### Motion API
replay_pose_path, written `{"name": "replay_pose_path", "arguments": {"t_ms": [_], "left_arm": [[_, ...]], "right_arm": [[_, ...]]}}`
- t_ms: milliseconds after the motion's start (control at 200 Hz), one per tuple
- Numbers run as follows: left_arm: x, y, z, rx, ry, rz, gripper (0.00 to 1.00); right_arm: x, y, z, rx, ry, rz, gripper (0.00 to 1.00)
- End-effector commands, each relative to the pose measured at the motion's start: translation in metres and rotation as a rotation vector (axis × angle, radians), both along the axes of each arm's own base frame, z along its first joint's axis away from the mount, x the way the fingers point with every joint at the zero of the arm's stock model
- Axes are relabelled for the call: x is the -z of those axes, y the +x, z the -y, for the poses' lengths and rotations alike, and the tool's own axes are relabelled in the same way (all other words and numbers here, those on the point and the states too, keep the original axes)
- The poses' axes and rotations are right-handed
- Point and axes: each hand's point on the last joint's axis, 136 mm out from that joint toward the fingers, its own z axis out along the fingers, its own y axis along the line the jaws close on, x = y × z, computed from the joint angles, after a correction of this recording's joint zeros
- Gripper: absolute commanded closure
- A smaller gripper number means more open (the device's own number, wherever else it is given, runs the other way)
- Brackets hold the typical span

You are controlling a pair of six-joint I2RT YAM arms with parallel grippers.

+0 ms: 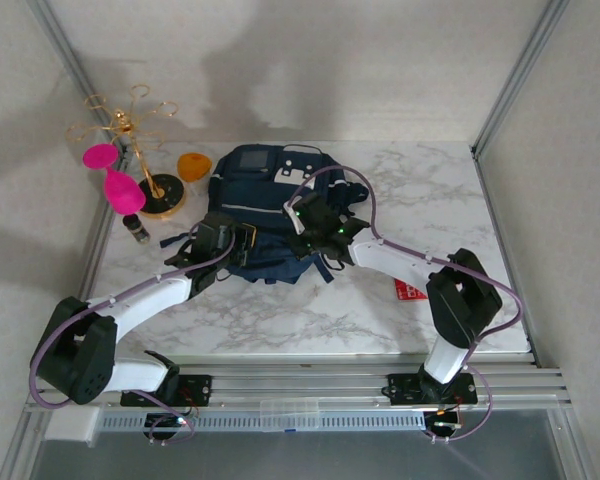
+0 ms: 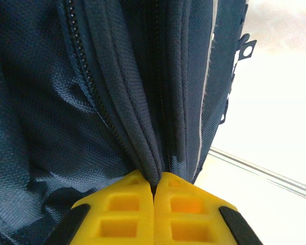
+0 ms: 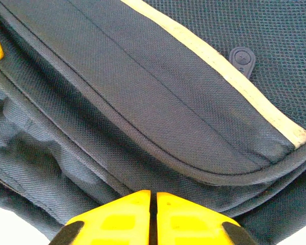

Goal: Pack the student bag
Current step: Zip the student bag at the center of the table.

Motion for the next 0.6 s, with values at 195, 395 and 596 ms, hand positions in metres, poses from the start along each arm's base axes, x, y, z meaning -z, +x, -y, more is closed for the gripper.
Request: {"name": "replay_pose_path", "arguments": {"t_ms": [195, 395, 596], "left_arm": [[-0.062, 0.018, -0.024, -0.052, -0.034, 0.155, 1.00], [-0.068, 0.013, -0.051, -0.083, -0.016, 0.161, 1.00], [-0.067, 0.007, -0.075, -0.087, 0.008, 0.148, 1.00]], "right_arm": [[-0.026, -0.010, 0.045, 0.112, 0.092, 0.028, 1.00], [-0.031, -0.003, 0.070, 0.194, 0.205, 0.011, 1.00], [-0.038, 0.025, 0.099, 0.307, 0.261, 0.154, 1.00]]}}
